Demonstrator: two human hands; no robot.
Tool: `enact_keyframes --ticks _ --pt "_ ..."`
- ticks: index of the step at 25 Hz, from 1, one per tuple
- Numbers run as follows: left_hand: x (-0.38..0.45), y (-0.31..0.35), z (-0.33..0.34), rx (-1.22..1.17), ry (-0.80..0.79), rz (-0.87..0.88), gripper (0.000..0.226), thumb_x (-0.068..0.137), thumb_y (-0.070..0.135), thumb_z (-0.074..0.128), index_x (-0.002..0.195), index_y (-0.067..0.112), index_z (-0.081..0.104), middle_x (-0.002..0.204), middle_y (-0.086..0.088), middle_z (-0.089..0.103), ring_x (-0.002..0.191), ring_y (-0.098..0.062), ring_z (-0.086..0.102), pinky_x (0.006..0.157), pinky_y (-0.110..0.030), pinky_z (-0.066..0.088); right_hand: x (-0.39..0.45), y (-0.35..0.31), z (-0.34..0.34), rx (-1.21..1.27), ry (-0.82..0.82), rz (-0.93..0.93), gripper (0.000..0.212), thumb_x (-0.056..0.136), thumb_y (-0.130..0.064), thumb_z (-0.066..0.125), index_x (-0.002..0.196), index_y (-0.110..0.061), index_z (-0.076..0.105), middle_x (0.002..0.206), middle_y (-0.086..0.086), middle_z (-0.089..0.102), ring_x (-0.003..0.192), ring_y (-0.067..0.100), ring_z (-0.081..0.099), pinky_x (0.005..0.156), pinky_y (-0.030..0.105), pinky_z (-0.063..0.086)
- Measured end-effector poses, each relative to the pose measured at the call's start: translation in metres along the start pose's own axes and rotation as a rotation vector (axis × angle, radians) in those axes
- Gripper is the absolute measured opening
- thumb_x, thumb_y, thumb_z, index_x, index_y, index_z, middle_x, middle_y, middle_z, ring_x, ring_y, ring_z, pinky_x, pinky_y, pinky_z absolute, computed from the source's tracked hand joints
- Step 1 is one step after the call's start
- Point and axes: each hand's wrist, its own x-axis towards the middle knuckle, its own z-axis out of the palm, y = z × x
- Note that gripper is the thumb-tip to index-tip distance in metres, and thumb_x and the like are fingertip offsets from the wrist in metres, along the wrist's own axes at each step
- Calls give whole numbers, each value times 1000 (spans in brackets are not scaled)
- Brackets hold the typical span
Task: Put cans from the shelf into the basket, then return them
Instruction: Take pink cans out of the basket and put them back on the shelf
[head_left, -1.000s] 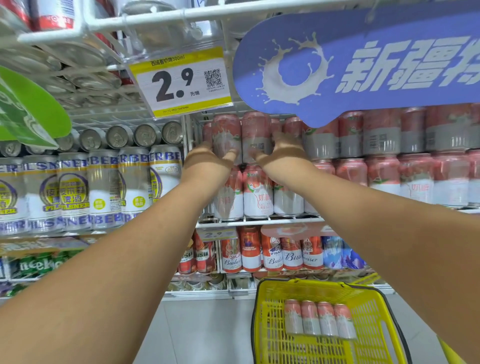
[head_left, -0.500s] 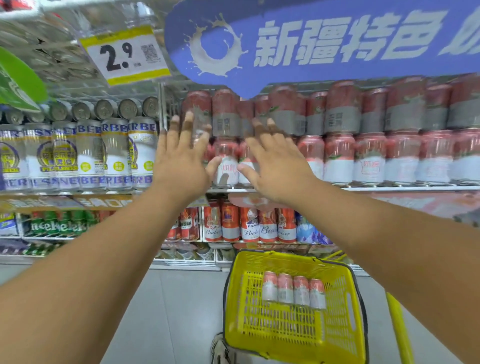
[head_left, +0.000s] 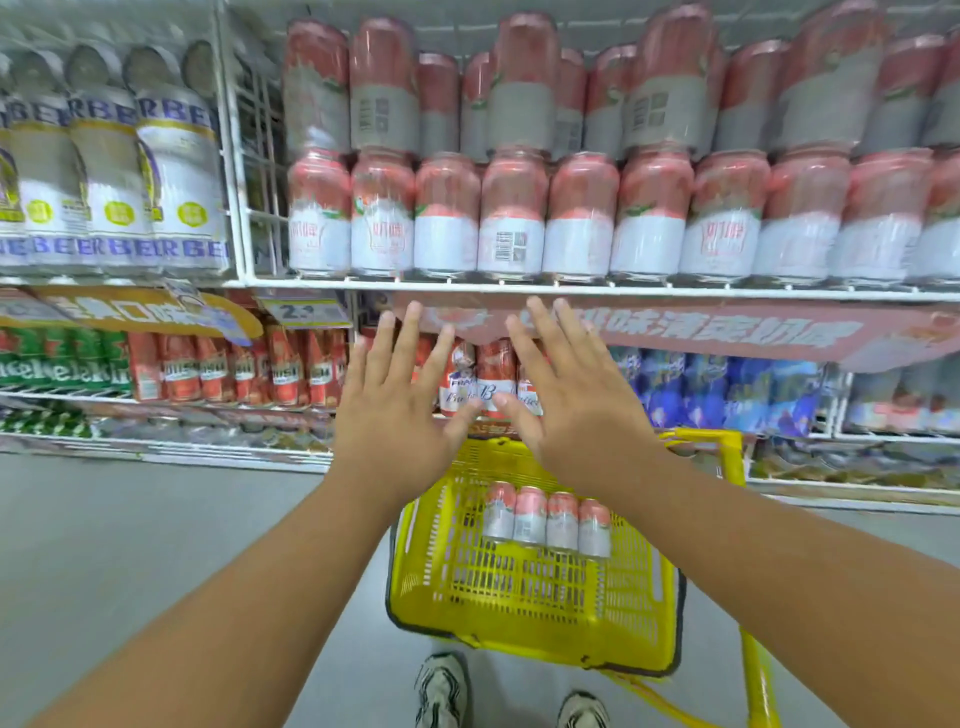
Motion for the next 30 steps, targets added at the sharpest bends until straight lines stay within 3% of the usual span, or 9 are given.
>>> enact_keyframes --ticks 6,16,21,23,25,30 --pt "-49 33 98 -28 -74 1 74 99 65 35 160 24 27 168 -12 13 156 -32 9 123 -54 17 -63 23 92 -50 -107 45 75 100 -59 30 158 -13 20 165 12 13 153 31 8 121 50 19" --pt "-105 44 248 -88 -352 -28 72 99 63 34 159 26 28 169 -8 9 157 -30 5 124 -53 16 -116 38 237 31 -236 171 70 102 -55 28 158 -15 19 166 8 11 154 26 3 122 48 18" --pt "-105 57 313 -114 -472 -29 74 98 67 17 162 30 8 168 -2 -11 156 -25 -11 127 -49 5 -132 47 306 23 -279 260 70 100 -57 31 158 -18 21 165 7 17 154 25 10 124 44 11" --pt "-109 59 339 -103 -523 -25 76 96 69 9 161 32 -3 167 -2 -18 155 -24 -16 127 -47 1 -138 49 334 59 -300 289 70 100 -57 30 158 -18 23 164 8 20 153 25 13 123 46 16" --pt "-114 57 361 -91 -556 -26 77 95 69 7 161 33 -8 168 -2 -17 155 -25 -15 126 -48 3 -141 48 358 103 -329 323 71 100 -58 27 157 -15 24 163 11 23 152 28 18 120 48 25" --pt "-122 47 407 -82 -603 -40 81 91 71 5 160 33 -12 169 -5 -14 156 -28 -8 127 -46 5 -145 44 409 191 -365 445 74 96 -57 32 156 -14 22 159 14 30 147 33 28 117 46 32"
